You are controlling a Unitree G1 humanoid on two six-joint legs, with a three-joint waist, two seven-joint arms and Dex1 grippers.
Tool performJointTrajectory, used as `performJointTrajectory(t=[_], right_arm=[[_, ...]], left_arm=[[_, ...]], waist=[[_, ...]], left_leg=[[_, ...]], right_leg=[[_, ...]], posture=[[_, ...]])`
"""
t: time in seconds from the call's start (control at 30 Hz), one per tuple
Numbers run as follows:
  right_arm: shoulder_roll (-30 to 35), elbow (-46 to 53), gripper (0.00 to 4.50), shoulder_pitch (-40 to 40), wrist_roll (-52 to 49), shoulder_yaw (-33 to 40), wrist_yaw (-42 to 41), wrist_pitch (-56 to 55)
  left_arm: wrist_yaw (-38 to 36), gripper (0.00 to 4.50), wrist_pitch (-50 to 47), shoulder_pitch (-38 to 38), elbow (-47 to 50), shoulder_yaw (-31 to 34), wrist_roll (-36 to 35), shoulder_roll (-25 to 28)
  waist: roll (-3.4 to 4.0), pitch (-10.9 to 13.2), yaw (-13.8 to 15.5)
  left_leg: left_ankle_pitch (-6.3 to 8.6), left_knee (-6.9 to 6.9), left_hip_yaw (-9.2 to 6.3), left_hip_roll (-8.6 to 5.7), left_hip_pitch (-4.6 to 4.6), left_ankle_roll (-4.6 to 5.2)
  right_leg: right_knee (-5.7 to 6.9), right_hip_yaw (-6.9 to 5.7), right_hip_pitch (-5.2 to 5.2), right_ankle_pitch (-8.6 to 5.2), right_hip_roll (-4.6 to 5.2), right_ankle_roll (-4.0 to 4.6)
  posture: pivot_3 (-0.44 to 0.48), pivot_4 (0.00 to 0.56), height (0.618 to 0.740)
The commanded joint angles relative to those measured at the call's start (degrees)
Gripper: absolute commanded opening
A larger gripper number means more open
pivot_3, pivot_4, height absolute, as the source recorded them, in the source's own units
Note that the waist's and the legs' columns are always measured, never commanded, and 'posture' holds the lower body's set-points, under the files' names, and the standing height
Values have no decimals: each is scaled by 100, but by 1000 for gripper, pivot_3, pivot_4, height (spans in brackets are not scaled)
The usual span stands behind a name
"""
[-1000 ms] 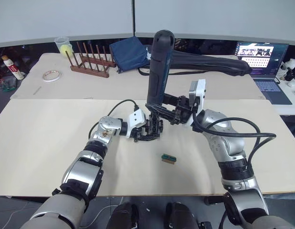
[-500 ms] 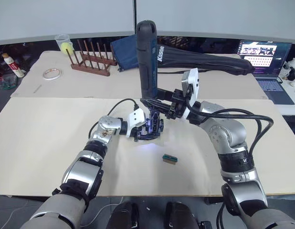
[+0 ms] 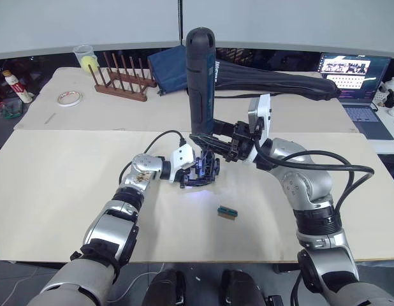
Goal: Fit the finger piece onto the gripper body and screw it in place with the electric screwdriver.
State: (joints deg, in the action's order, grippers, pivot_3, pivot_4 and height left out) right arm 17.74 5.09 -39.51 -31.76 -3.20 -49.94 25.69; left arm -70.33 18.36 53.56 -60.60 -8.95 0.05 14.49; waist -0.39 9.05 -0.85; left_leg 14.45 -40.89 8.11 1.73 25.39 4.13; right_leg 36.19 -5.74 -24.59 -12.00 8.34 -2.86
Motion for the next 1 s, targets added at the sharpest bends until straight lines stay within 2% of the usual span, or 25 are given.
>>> performJointTrajectory(t=[0.03, 0.17, 0.27, 0.57, 0.93, 1.0], right_arm=[[-148, 622, 1932, -355, -307, 254, -218, -556], [-208, 80, 1932, -530, -359, 501, 181, -197], [-113, -152, 1932, -514, -203, 485, 23, -398], [-175, 853, 1931, -450, -411, 294, -79, -293], [-148, 594, 1931, -762, -685, 579, 158, -68], [-168, 757, 1931, -829, -978, 671, 258, 168]], left_arm=[[92, 2326, -187, 22, -145, -26, 116, 43], [80, 2326, -172, 27, -169, -39, 137, 48], [74, 2326, -179, 36, -179, -35, 139, 43], [128, 2326, -202, 102, -291, -48, 185, 4], [228, 2326, -200, 133, -325, -47, 225, 41], [111, 3383, -226, 105, -262, -35, 195, 113]], waist=[[0, 0, 1], [0, 0, 2], [0, 0, 5], [0, 0, 4], [-8, -4, 13], [-8, -4, 7]], left_leg=[[0, 0, 0, 0, 0, 0], [0, 0, 0, -1, 0, 0], [-1, -1, 0, 0, 0, 0], [-1, 0, 1, -1, 0, 0], [2, -4, -6, 1, -19, 3], [2, -4, -4, 1, -19, 3]], right_leg=[[1, 0, 0, 0, 0, 0], [1, 0, 0, 0, 0, 0], [2, 0, 0, 0, 0, 0], [1, 1, -1, 1, 0, 0], [1, -2, 19, 2, 1, 2], [4, -2, 20, 2, 1, 2]], posture=[[0, 150, 730], [0, 150, 730], [0, 150, 730], [0, 150, 730], [0, 150, 730], [0, 150, 730]])
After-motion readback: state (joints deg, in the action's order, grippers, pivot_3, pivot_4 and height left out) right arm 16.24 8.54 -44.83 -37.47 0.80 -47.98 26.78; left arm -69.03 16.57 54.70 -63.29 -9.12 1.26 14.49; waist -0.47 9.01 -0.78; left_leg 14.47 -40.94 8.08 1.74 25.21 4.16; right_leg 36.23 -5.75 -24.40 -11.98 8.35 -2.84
